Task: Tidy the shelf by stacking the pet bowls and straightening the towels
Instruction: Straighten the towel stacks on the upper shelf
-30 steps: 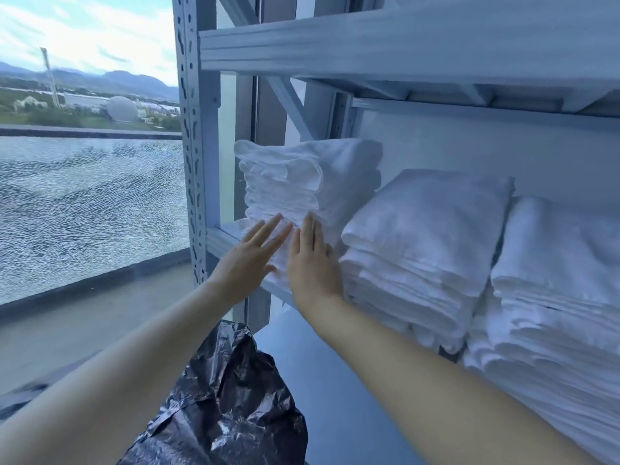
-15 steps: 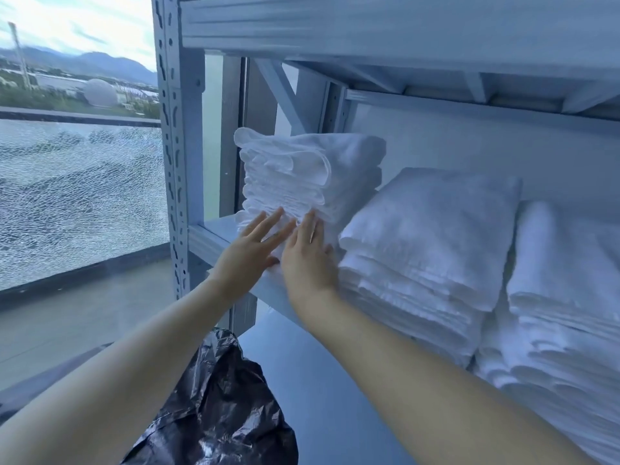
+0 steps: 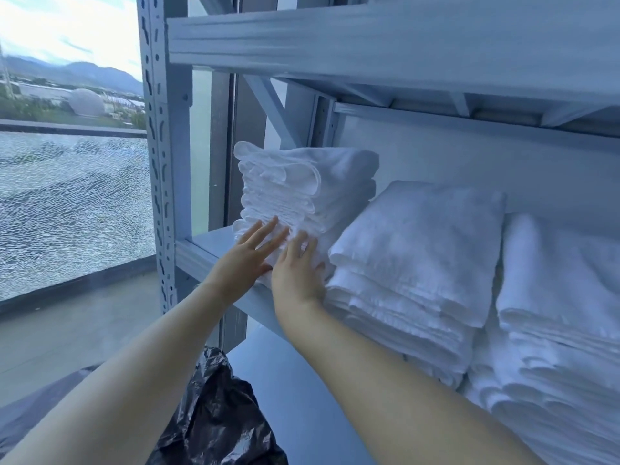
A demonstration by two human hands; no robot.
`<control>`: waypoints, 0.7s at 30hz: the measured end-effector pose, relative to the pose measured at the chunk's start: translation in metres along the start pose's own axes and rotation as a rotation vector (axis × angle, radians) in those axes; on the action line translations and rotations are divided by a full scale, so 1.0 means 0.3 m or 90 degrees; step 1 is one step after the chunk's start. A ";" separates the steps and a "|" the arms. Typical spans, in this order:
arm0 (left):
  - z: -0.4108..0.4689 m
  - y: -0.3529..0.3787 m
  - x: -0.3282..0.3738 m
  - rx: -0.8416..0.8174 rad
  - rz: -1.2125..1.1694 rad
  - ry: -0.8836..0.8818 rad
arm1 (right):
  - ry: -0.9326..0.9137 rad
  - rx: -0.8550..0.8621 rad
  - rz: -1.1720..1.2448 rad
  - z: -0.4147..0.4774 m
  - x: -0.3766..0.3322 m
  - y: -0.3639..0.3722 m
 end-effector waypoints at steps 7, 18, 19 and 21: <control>-0.095 -0.033 -0.005 -0.006 -0.077 -0.112 | -0.093 -0.033 -0.068 -0.131 -0.039 -0.072; -0.121 -0.258 0.336 0.069 -0.132 0.078 | -0.127 0.112 -0.094 -0.412 0.197 -0.317; -0.117 -0.274 0.359 0.085 -0.120 0.085 | -0.111 0.118 -0.096 -0.424 0.224 -0.320; -0.106 -0.299 0.412 0.120 -0.082 0.126 | -0.079 0.124 -0.101 -0.439 0.274 -0.317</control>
Point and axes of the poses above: each hand's wrist, its own z-axis towards the middle knuckle, its own y-axis out of the palm, x = y × z, the point moved 10 cm from there along z, towards the middle knuckle, and after that the axes turned 13 degrees about z, right-handed, at the moved point
